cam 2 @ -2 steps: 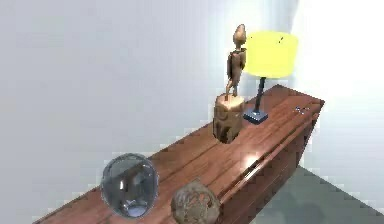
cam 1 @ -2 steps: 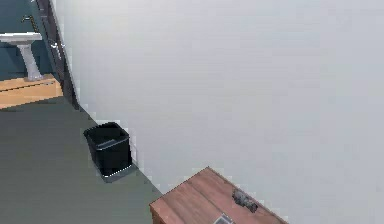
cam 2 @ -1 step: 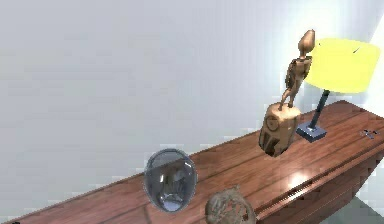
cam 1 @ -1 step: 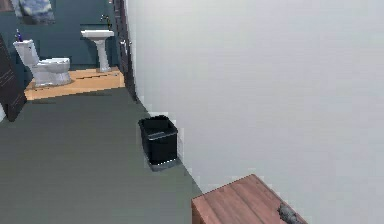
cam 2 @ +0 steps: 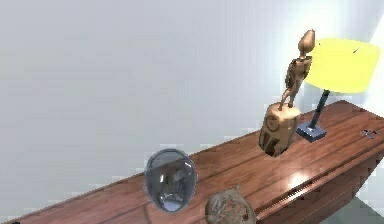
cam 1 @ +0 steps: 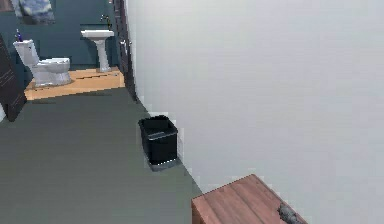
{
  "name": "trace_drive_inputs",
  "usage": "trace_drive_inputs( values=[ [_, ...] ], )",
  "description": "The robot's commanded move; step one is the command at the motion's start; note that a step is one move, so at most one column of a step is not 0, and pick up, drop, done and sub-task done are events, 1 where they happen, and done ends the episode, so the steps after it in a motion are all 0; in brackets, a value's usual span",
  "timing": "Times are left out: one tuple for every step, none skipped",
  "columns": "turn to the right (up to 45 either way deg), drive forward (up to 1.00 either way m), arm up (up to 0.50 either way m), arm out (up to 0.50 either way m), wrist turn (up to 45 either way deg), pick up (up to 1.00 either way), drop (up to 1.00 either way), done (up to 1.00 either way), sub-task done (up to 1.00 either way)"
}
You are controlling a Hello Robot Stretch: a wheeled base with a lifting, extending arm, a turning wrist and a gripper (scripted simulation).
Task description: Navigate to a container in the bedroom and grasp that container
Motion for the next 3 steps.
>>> trace_drive_inputs(
  values=[
    [0.0, 0.0, 0.36, 0.0, 0.0, 0.0, 0.0, 0.0, 0.0],
    [0.0, 0.0, 0.0, 0.08, 0.0, 0.0, 0.0, 0.0, 0.0],
    [0.0, 0.0, 0.0, 0.0, 45.0, 0.0, 0.0, 0.0, 0.0]
  ],
)
